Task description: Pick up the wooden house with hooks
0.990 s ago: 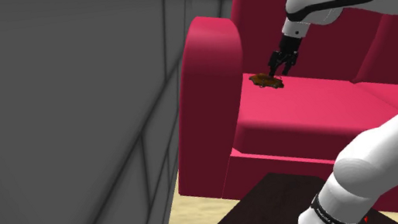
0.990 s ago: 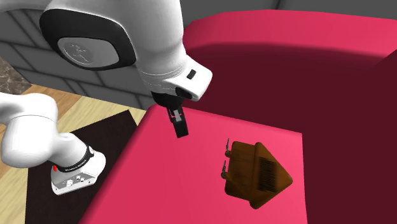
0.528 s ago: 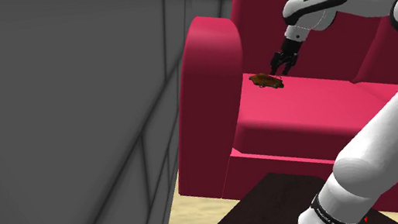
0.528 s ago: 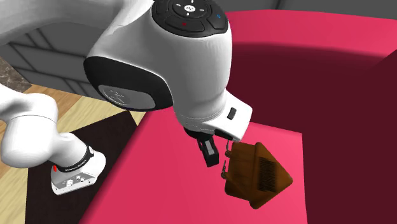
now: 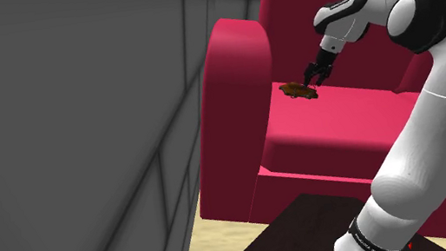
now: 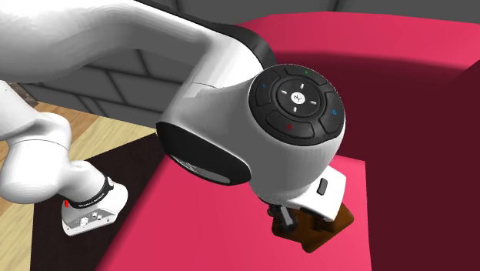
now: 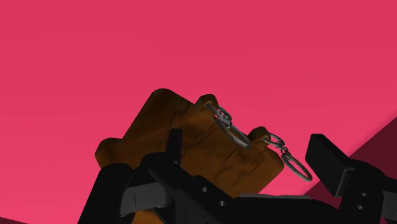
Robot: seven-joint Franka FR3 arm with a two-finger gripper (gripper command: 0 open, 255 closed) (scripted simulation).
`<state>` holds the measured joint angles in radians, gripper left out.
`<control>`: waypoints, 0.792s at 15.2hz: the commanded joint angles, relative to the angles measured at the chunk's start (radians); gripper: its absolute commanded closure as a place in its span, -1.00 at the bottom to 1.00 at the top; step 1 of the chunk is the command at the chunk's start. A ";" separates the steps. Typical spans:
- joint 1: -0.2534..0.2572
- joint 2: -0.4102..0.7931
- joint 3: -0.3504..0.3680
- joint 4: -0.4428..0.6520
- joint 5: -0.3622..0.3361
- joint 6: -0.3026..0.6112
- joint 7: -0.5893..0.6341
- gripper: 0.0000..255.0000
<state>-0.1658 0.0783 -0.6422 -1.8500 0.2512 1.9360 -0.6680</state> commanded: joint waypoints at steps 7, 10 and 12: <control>-0.005 0.028 0.001 -0.044 0.027 0.063 -0.029 1.00; -0.005 0.028 0.001 -0.044 0.027 0.063 -0.029 1.00; -0.005 0.028 0.001 -0.044 0.027 0.063 -0.029 1.00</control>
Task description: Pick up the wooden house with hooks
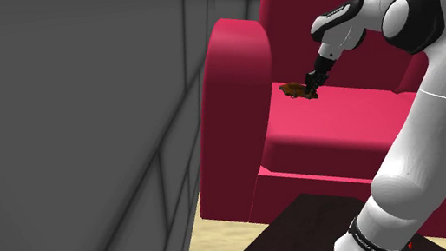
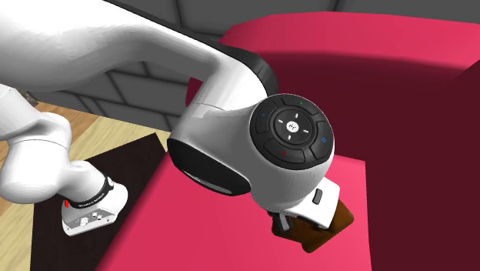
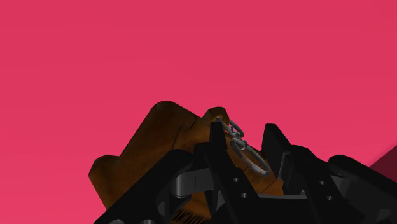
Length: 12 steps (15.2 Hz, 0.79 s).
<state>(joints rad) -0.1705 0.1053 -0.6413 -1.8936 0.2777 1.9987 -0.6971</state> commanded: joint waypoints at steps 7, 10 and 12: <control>0.001 -0.012 -0.002 0.026 -0.013 -0.035 0.013 1.00; 0.001 -0.021 -0.003 0.057 -0.022 -0.072 0.025 1.00; 0.002 -0.026 -0.003 0.079 -0.027 -0.096 0.032 1.00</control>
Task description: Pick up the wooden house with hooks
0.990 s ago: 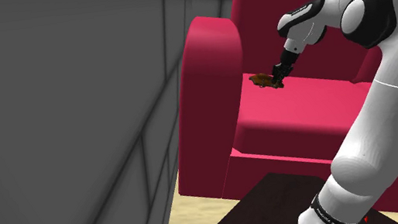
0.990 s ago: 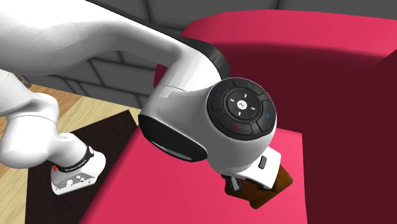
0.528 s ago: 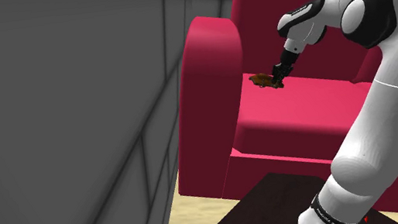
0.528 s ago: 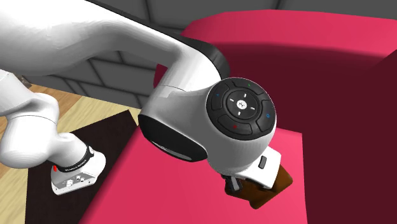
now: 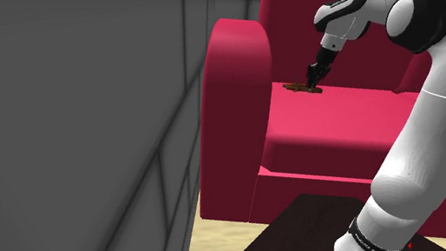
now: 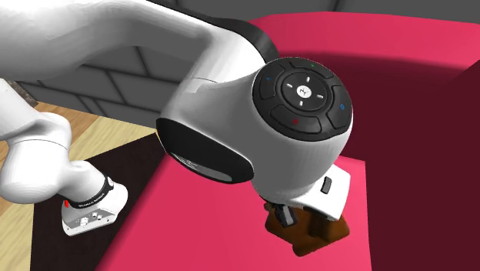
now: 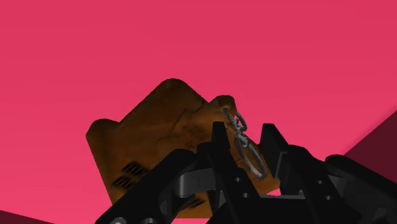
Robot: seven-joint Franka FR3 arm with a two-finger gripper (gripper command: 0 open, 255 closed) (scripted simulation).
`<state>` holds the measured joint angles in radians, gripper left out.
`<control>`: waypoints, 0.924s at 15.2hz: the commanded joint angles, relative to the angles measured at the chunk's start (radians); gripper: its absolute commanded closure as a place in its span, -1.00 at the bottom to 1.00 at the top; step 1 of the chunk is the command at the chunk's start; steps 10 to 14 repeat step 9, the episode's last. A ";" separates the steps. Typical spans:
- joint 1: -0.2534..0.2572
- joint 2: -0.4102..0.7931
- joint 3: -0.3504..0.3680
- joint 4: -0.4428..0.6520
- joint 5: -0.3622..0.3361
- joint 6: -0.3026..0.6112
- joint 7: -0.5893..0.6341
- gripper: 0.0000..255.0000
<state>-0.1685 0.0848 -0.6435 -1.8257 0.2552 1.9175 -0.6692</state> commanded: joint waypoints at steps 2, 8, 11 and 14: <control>-0.001 -0.009 -0.002 0.034 -0.009 -0.040 0.010 1.00; -0.002 -0.013 -0.004 0.098 -0.016 -0.107 0.024 1.00; -0.002 -0.013 -0.004 0.098 -0.016 -0.107 0.024 1.00; -0.002 -0.013 -0.004 0.098 -0.016 -0.107 0.024 1.00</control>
